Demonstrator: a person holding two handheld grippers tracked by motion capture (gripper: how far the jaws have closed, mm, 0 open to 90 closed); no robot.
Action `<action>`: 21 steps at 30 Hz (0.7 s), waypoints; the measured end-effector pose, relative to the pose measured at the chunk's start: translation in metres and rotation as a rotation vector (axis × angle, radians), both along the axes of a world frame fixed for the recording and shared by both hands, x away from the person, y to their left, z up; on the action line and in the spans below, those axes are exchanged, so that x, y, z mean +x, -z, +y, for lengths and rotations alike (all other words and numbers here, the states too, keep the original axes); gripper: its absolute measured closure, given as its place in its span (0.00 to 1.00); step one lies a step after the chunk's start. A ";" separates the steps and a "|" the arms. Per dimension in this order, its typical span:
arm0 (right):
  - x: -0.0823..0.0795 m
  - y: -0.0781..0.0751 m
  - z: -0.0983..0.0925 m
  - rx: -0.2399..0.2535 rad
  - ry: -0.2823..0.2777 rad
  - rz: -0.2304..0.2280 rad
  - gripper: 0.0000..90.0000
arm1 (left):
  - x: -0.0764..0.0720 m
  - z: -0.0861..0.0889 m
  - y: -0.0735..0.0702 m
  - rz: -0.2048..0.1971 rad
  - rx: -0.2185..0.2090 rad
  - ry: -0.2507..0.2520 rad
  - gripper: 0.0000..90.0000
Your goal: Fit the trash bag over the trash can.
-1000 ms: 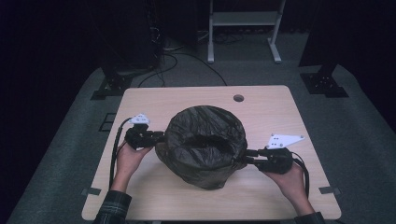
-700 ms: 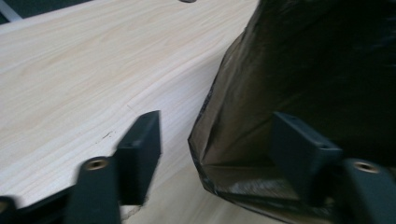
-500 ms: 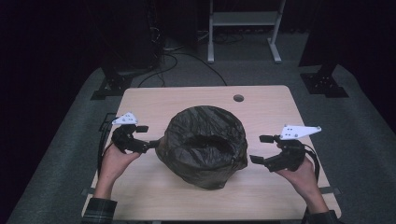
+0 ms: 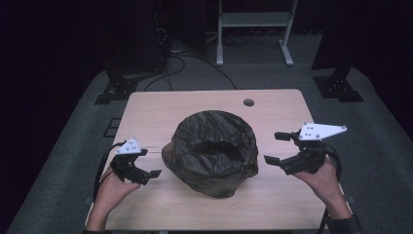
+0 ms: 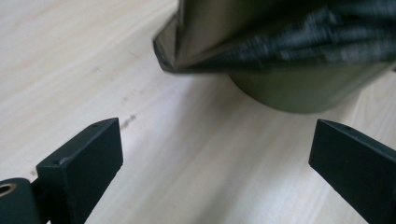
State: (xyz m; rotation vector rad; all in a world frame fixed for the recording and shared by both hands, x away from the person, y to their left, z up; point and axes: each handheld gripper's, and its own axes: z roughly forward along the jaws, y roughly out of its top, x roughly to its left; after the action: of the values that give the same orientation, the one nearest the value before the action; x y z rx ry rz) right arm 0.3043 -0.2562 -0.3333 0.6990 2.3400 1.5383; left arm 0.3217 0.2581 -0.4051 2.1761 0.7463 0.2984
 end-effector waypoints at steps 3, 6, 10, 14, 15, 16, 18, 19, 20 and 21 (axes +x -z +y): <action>-0.001 -0.010 0.001 0.000 -0.004 -0.016 0.11 | -0.008 0.000 0.009 0.006 0.015 0.011 0.02; 0.000 -0.019 0.005 -0.007 -0.016 -0.017 0.11 | -0.016 -0.003 0.022 0.015 0.031 0.021 0.02; 0.002 -0.029 0.012 -0.027 -0.036 -0.026 0.11 | -0.023 -0.004 0.039 0.027 0.060 0.037 0.02; 0.005 -0.039 0.020 -0.038 -0.052 -0.036 0.11 | -0.028 -0.003 0.054 0.038 0.068 0.034 0.02; 0.006 -0.041 0.022 -0.043 -0.055 -0.042 0.11 | -0.028 -0.003 0.056 0.041 0.069 0.037 0.02; 0.006 -0.042 0.024 -0.044 -0.058 -0.043 0.11 | -0.028 -0.003 0.058 0.046 0.074 0.038 0.02; 0.009 -0.046 0.029 -0.055 -0.065 -0.047 0.11 | -0.028 -0.003 0.063 0.044 0.088 0.040 0.02; 0.010 -0.047 0.031 -0.059 -0.070 -0.048 0.11 | -0.027 -0.004 0.065 0.049 0.095 0.042 0.02; 0.011 -0.048 0.034 -0.063 -0.079 -0.048 0.11 | -0.027 -0.004 0.068 0.055 0.105 0.046 0.02; 0.012 -0.050 0.036 -0.071 -0.084 -0.048 0.11 | -0.027 -0.004 0.070 0.061 0.116 0.049 0.02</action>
State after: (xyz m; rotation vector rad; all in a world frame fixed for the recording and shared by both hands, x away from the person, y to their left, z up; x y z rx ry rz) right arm 0.3165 -0.2199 -0.2837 0.5480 2.4033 1.4810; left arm 0.2944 0.2537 -0.4749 2.3187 0.7237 0.2562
